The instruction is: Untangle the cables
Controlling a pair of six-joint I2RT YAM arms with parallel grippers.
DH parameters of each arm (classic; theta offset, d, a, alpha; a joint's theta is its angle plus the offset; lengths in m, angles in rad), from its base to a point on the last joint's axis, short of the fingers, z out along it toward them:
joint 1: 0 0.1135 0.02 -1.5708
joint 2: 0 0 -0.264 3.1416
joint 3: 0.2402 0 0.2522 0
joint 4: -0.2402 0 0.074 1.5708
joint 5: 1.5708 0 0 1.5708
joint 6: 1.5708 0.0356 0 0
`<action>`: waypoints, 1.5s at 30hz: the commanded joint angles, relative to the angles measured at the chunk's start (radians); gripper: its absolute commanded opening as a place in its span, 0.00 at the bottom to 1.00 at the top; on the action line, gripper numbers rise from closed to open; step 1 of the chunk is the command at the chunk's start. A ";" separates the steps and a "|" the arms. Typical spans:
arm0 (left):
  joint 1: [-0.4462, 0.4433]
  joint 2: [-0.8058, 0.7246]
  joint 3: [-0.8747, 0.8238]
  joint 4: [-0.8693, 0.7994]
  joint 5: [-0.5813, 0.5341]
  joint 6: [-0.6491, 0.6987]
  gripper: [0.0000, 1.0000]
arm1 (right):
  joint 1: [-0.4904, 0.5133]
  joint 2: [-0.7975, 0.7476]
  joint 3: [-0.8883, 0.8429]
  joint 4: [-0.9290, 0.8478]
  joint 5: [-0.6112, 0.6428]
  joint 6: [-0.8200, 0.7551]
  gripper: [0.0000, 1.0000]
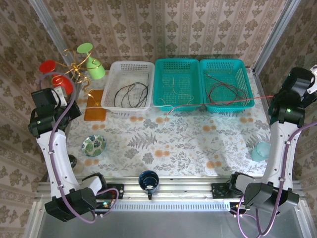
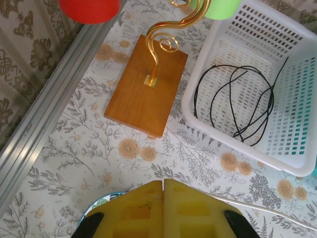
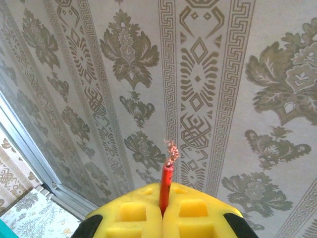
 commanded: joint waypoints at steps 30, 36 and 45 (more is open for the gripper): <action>-0.412 -0.072 0.036 0.168 -0.040 -0.191 0.00 | 0.071 -0.056 0.142 -0.098 -0.372 0.188 0.00; -0.662 -0.003 0.065 0.233 -0.160 -0.224 0.00 | 0.200 -0.006 0.251 -0.024 -0.370 0.179 0.00; -0.868 0.078 0.029 0.306 -0.231 -0.271 0.00 | 0.275 0.161 0.479 0.145 -0.401 0.186 0.00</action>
